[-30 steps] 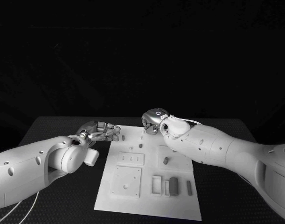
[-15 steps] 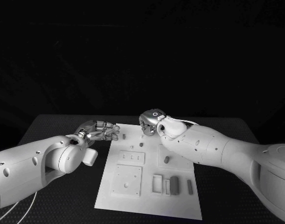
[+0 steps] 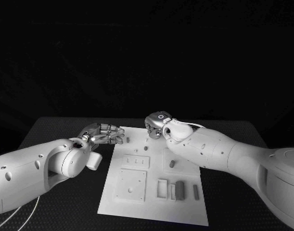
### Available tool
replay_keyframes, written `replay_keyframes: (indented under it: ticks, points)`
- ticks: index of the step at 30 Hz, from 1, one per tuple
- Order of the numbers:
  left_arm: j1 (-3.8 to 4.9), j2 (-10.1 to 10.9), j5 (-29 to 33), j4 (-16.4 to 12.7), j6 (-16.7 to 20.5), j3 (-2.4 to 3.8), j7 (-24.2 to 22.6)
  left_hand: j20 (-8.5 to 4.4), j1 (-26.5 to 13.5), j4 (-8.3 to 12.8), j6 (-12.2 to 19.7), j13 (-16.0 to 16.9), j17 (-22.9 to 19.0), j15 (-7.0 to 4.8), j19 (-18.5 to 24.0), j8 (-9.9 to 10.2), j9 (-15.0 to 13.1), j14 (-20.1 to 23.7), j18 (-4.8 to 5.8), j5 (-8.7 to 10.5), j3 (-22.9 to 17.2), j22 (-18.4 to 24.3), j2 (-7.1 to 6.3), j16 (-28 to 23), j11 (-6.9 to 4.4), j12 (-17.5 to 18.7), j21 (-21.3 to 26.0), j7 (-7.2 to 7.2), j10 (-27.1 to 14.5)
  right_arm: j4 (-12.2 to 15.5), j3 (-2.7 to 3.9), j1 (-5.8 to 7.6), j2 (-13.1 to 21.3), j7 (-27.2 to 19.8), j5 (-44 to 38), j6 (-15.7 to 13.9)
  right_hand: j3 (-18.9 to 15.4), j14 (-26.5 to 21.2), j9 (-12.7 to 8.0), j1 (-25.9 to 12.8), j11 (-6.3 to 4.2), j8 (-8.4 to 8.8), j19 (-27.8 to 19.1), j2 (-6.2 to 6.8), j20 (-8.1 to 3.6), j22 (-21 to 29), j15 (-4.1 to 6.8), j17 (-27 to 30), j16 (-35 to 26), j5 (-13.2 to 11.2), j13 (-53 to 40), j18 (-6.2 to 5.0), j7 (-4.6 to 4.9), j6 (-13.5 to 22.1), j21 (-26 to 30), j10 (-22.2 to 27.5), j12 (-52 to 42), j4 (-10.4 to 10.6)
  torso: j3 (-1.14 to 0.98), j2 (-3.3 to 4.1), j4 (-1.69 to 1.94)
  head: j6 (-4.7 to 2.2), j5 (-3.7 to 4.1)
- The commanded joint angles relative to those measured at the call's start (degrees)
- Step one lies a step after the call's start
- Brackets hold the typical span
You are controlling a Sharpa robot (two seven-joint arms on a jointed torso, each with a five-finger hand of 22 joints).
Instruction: Assemble the parts on the task board
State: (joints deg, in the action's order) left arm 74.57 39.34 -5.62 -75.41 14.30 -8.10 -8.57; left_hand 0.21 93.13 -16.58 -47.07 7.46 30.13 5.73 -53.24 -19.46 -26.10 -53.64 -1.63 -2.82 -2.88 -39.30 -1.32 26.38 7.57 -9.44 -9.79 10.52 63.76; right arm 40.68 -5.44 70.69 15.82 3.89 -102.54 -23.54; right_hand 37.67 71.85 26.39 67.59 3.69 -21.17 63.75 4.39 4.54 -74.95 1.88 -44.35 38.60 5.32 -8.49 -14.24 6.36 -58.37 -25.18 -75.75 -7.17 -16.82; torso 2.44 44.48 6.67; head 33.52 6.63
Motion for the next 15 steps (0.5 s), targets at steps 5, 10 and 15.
replay_keyframes:
  ticks: [5,10,15]
  points:
    - [0.09,-0.19,-0.16,-0.04,-0.47,0.07,-0.42,-0.03,-0.43,-0.03,-0.39,-0.05,0.1,0.15,-0.35,0.27,0.09,-0.3,-0.28,-0.09,0.44,0.1,-0.06,-0.22,0.06,0.21,0.4,0.04,0.39,-0.27,-0.06,-0.01,-0.22,1.28,-2.06,1.58,0.26,-0.04,0.05,0.44,-0.1,-0.18,0.11,-0.26,-0.4,-1.5,0.48,-0.08,0.32,0.17,-0.8,-0.76,0.0,-0.51,-0.38,-0.41,-0.12,-0.01,0.04,0.05,-0.01,0.19,-0.25]
    - [0.09,-0.12,-0.16,0.02,-0.4,0.07,-0.41,-0.03,-0.44,-0.03,-0.39,-0.05,0.13,0.15,-0.35,0.29,0.09,-0.31,-0.28,-0.09,0.44,0.1,-0.07,-0.24,0.06,0.23,0.41,0.04,0.39,-0.42,-0.08,-0.01,-0.25,1.29,-1.94,1.92,0.26,-0.04,0.05,0.44,-0.1,-0.17,0.09,-0.24,-0.41,-1.5,0.48,-0.09,0.33,0.17,-0.81,-0.76,0.0,-0.51,-0.42,-0.42,-0.11,-0.01,0.06,0.11,-0.07,0.21,-0.23]
    - [0.09,-0.19,-0.16,0.01,-0.48,0.07,-0.4,-0.03,-0.45,-0.03,-0.4,-0.05,0.16,0.15,-0.35,0.3,0.1,-0.32,-0.28,-0.09,0.44,0.1,-0.07,-0.28,0.06,0.25,0.43,0.04,0.41,-0.19,-0.12,-0.02,-0.46,1.07,-1.66,1.65,0.27,-0.06,0.05,0.4,-0.09,-0.14,0.05,-0.24,-0.4,-1.49,0.47,-0.09,0.33,0.17,-0.81,-0.76,0.01,-0.49,-0.48,-0.41,-0.08,0.01,0.08,0.14,-0.07,0.25,-0.22]
